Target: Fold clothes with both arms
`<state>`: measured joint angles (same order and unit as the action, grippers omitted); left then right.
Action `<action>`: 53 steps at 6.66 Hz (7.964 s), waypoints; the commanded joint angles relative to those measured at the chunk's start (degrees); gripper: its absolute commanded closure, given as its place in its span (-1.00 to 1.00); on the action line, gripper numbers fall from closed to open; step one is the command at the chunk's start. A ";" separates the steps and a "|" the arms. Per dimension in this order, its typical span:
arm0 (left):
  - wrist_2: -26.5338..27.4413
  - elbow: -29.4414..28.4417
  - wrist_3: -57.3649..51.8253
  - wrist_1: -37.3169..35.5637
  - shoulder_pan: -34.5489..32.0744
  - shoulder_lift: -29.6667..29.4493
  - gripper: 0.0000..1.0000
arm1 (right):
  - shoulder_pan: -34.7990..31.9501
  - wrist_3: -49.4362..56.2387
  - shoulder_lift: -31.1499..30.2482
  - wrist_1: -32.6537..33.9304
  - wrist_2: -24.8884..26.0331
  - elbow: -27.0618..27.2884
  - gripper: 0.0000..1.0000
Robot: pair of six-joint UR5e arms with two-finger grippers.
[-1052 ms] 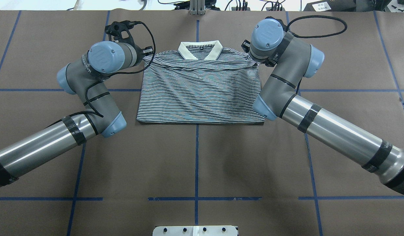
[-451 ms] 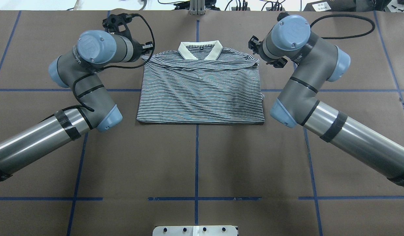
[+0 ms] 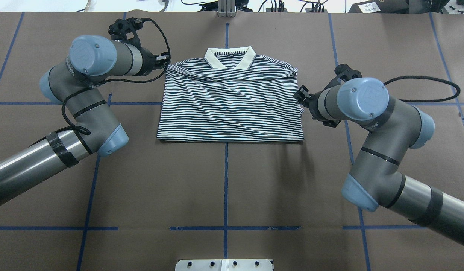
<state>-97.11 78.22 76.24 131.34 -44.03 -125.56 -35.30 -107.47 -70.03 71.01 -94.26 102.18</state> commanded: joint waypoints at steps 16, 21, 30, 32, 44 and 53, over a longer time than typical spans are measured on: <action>-0.18 5.25 0.40 -0.30 0.43 -0.04 0.32 | 34.42 -9.99 -16.43 19.68 -1.70 29.38 1.00; -5.81 24.48 16.27 -1.00 9.54 12.22 0.13 | 27.01 -12.85 -15.23 19.51 -1.01 32.72 -1.00; 4.91 25.32 22.20 -19.72 25.31 13.23 -0.11 | 8.85 -7.67 -2.04 18.99 -1.01 23.24 -1.00; 5.26 24.44 22.20 -19.72 25.31 13.23 0.40 | 8.76 -7.58 -2.04 18.99 -1.01 23.24 -1.00; 2.92 -13.59 -0.13 -0.12 -2.02 -10.44 0.13 | 7.53 -4.44 0.93 18.99 -0.66 19.76 -1.00; -5.90 12.57 0.49 -1.00 -1.59 8.31 0.01 | 16.23 38.01 21.61 26.36 -4.26 -8.22 -1.00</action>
<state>-103.01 90.87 76.72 130.34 -45.77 -117.31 -19.66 -73.41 -49.09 95.53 -98.51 95.02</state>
